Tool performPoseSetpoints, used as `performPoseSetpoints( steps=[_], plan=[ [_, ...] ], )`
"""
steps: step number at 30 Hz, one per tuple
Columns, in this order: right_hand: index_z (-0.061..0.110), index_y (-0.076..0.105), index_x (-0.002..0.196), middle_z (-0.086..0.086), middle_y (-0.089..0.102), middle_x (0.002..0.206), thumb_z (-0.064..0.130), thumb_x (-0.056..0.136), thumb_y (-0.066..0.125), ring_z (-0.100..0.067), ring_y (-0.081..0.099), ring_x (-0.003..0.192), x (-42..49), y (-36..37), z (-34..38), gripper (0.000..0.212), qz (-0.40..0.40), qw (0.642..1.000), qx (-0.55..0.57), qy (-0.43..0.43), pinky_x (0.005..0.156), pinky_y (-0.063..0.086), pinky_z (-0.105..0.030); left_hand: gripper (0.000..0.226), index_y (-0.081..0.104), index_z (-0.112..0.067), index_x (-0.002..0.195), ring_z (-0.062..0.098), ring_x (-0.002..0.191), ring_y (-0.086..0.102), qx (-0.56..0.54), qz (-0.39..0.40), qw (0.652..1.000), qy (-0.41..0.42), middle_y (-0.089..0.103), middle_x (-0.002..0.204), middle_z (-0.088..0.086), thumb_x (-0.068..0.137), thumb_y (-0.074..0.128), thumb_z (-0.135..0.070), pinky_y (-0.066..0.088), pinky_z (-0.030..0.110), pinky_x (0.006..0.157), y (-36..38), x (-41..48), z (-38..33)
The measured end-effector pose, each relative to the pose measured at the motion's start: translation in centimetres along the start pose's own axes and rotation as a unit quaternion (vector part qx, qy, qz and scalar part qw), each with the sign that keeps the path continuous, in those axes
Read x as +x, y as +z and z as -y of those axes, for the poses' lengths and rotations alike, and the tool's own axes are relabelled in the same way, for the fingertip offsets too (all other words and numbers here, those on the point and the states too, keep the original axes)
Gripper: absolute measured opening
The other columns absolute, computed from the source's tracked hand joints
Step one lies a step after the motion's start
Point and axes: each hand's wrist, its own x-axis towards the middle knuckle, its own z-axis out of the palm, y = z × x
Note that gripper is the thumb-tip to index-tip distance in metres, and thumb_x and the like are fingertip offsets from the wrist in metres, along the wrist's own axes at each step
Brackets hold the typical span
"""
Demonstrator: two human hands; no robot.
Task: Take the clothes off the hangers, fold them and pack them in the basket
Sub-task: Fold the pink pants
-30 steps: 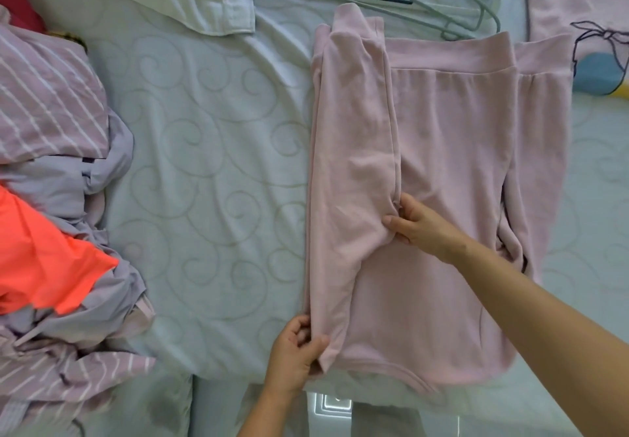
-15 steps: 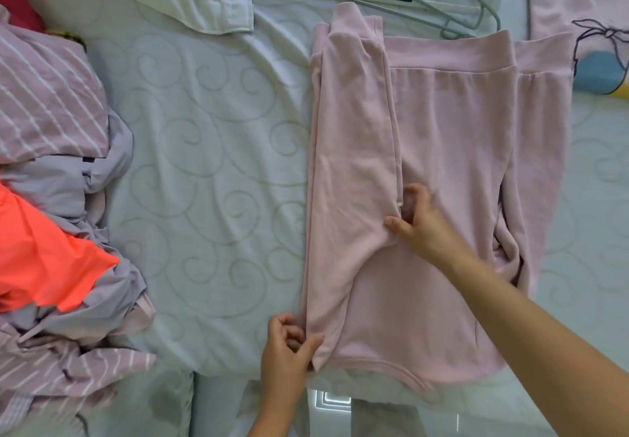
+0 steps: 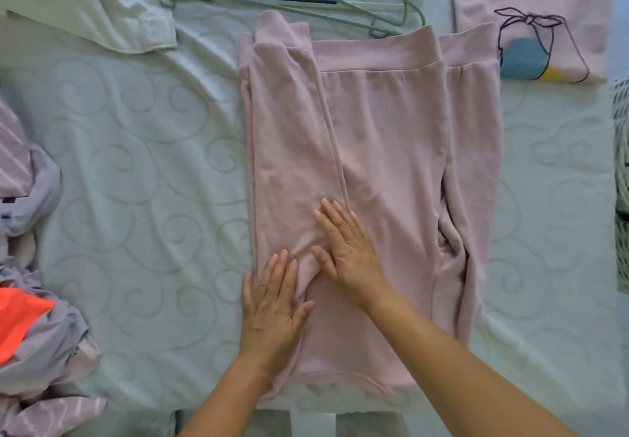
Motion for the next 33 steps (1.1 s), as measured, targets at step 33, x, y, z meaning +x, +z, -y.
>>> performPoseSetpoints(
  steps=[33],
  plan=[
    [0.0, 0.064, 0.094, -0.009, 0.068, 0.074, 0.009, 0.051, 0.064, -0.014, 0.063, 0.062, -10.9, -6.2, -4.2, 0.044, 0.182, 0.561, 0.667, 0.455, 0.059, 0.051, -0.022, 0.029, 0.06, -0.009, 0.085, 0.015, 0.066, 0.068, -0.709, 0.071, 0.635, -0.3, 0.07, 0.065, 0.003, 0.096, 0.033, -0.008, 0.052, 0.03, 0.072, -7.7, 32.0, -5.0]
  ],
)
